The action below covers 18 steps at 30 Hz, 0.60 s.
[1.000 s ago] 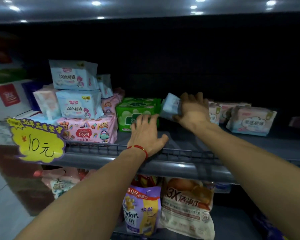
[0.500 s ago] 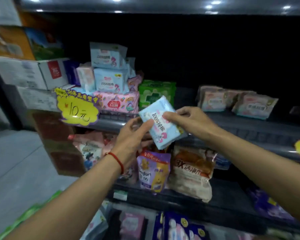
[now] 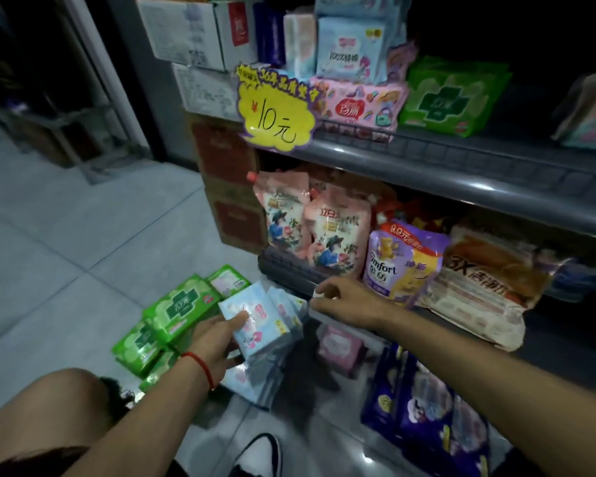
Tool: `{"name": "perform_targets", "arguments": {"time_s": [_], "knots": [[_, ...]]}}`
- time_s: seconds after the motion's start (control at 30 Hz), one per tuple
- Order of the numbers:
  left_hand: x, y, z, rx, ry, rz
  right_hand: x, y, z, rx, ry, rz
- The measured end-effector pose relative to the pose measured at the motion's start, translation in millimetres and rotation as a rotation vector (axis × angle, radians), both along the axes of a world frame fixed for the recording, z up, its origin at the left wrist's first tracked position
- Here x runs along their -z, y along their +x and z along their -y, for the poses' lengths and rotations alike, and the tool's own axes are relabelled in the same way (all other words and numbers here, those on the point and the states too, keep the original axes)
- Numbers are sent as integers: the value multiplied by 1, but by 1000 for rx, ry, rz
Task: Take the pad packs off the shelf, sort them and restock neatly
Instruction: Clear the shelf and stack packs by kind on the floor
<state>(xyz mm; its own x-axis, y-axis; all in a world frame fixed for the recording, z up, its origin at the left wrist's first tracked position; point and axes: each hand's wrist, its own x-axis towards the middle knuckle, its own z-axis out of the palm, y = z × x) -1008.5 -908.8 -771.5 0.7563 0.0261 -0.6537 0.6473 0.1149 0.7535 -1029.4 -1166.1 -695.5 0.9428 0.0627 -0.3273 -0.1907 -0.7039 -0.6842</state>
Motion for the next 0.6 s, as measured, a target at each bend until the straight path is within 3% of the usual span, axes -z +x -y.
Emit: {"name": "perform_targets", "arguments": {"time_s": [0.23,0.4,0.6], "knots": [[81,-8,-8,-290,212,-160,24,3,20,-92,-111,-61],[90,6,-2,-160,634,-99,33,4,23,-175,-214,-12],[104,6,1,-136,531,-77,48,5,27,-254,-275,-20]]}}
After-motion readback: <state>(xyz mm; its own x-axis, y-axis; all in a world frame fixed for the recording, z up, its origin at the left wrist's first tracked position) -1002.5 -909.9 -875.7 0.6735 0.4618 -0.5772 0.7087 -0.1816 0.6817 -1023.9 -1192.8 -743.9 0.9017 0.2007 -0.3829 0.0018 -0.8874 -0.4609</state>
